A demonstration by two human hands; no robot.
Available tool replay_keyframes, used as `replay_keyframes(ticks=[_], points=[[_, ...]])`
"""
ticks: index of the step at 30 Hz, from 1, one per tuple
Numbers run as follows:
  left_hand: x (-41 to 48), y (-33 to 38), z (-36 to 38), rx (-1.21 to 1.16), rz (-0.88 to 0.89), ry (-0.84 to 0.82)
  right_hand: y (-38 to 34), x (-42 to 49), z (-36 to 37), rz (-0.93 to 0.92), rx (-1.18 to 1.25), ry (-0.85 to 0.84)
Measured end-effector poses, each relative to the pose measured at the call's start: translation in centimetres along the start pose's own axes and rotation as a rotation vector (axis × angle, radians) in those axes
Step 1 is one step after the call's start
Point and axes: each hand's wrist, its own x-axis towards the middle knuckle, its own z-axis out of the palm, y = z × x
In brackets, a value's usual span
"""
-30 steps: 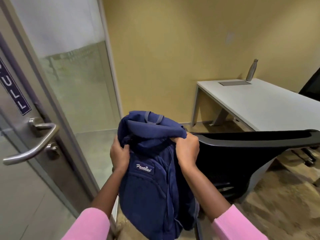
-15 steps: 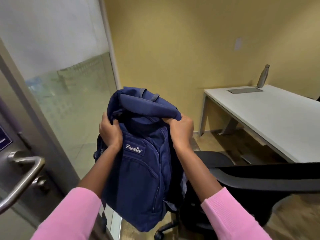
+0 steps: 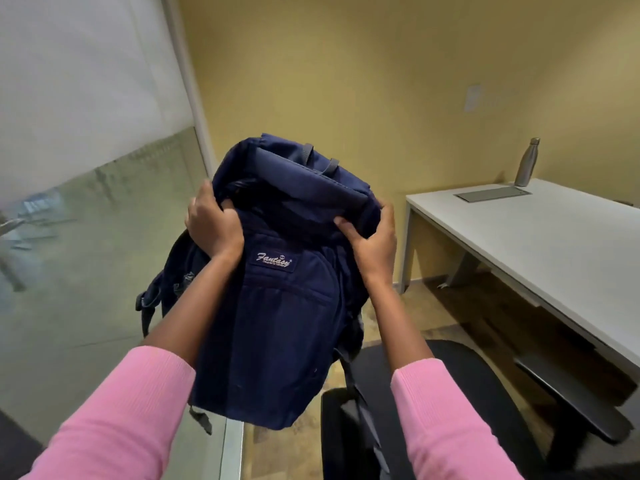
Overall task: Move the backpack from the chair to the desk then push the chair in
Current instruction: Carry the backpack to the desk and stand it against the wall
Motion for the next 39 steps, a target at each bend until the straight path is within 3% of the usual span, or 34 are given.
replay_keyframes(ticks=[4,7,14,30,39], points=[[3.3,-1.0,4.7,-0.027,0.024,0.012,7.2,2.4,1.2,0.268,0.229,-0.185],[5.6,-2.2,8.2,-0.057,0.009,0.026,11.3,4.5,3.2,0.377,0.243,-0.252],[9.1,-4.7,16.2,-0.143,-0.012,-0.079,15.4,9.7,7.3,0.334,0.179,0.031],[10.4,-5.3,31.5,-0.345,-0.215,-0.208,16.9,20.8,5.5,0.171,-0.155,0.196],[10.6,-7.2,45.3,-0.459,-0.250,-0.462,22.8,26.0,6.7,0.175,-0.314,0.485]])
